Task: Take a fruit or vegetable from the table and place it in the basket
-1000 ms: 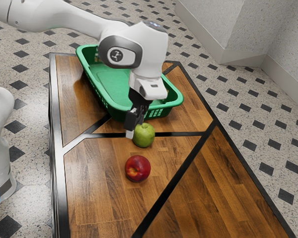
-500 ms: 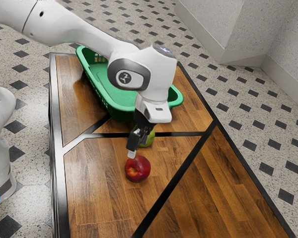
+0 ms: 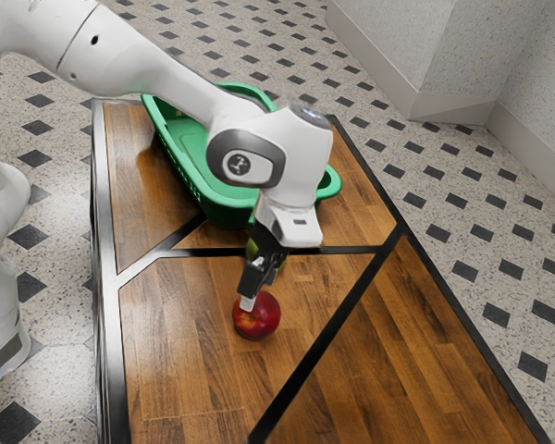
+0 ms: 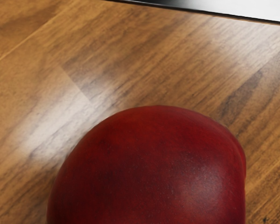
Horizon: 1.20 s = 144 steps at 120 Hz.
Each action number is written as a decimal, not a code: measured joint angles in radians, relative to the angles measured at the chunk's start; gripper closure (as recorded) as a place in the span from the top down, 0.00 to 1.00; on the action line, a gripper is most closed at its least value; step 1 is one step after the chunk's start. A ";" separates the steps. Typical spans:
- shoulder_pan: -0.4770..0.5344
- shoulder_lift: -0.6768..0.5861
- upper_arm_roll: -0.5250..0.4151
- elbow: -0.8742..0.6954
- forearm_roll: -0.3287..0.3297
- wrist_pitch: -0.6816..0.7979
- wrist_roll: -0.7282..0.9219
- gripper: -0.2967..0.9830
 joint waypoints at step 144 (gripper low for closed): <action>0.162 0.060 0.245 0.425 0.079 -0.063 0.036 0.57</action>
